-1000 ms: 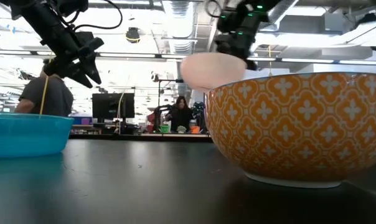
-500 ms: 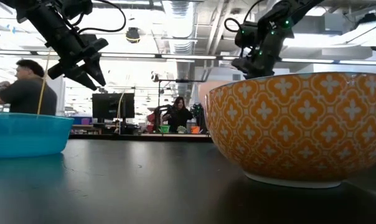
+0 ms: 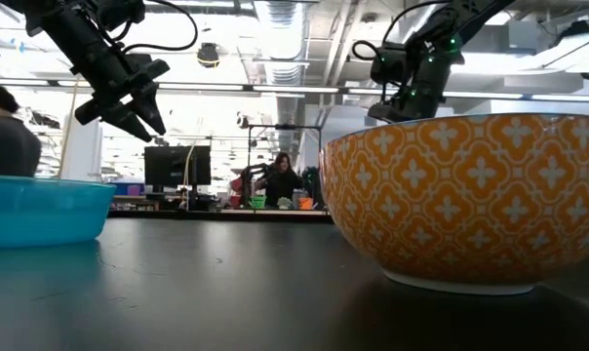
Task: Nest bowls inside each other
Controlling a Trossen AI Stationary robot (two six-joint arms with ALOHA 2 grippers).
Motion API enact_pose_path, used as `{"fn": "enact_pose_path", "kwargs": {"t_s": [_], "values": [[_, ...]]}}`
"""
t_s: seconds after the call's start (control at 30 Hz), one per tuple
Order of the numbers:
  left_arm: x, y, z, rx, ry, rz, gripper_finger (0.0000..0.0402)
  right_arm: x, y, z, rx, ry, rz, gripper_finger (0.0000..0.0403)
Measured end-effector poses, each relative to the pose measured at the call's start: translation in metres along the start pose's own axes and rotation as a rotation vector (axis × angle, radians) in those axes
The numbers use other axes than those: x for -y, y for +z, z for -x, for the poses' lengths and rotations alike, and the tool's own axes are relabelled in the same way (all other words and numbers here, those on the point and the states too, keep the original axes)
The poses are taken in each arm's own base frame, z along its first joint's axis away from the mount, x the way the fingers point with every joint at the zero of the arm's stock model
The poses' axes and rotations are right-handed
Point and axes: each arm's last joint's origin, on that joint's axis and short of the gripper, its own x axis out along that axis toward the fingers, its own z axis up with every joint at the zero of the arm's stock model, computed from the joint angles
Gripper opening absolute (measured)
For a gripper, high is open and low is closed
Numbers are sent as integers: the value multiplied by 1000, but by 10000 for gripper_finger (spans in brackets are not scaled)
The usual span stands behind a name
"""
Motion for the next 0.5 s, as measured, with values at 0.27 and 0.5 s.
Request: {"fn": "enact_pose_path", "kwargs": {"t_s": [0.27, 0.5], "values": [[0, 0, 0, 0, 0, -8, 164, 0, 0, 0, 7, -12, -25, 58], [0, 0, 0, 0, 0, -8, 164, -1, -3, 0, -15, -20, -23, 95]]}}
